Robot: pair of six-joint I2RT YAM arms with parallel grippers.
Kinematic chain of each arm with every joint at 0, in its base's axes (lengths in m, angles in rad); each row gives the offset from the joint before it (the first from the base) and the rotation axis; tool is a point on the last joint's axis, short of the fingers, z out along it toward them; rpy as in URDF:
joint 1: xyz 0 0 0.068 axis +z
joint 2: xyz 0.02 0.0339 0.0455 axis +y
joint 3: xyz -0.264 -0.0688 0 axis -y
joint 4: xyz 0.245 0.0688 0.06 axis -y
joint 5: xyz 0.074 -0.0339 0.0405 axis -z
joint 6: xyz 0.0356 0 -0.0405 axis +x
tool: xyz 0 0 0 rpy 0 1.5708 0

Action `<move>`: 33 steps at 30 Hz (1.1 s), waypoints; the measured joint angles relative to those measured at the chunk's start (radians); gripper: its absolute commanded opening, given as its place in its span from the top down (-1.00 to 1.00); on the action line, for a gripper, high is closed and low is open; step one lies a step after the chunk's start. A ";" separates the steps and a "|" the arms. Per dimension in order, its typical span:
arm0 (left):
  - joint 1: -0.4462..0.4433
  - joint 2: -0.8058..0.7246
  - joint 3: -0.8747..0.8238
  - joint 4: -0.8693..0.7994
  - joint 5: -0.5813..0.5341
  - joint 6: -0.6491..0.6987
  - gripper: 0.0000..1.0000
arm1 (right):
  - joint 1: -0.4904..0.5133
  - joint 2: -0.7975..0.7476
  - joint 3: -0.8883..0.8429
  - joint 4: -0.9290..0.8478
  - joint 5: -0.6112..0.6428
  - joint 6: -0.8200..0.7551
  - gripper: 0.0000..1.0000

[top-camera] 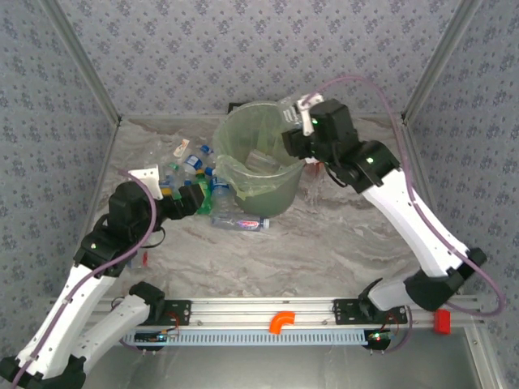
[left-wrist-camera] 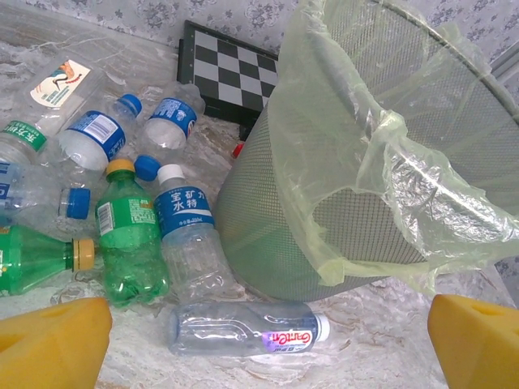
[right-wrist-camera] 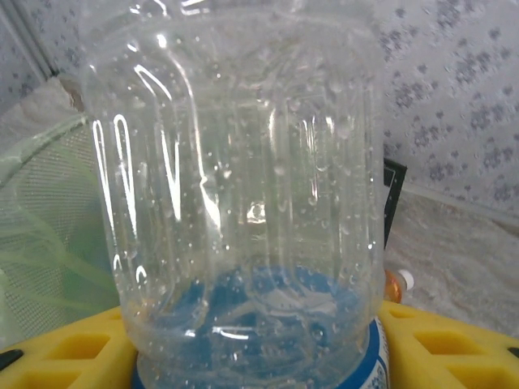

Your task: Put the plastic bottles in the bin

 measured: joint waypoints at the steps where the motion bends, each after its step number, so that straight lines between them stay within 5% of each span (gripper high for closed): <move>1: 0.000 -0.005 0.000 -0.002 -0.003 0.000 -0.99 | 0.019 0.036 0.034 -0.015 0.018 -0.026 -0.20; 14: 0.000 -0.070 0.012 -0.051 -0.041 0.009 -0.99 | 0.174 0.441 0.333 -0.168 0.205 -0.338 -0.26; 33: 0.000 -0.082 0.013 -0.071 -0.067 0.027 -0.99 | 0.178 0.466 0.365 -0.230 0.227 -0.385 -0.38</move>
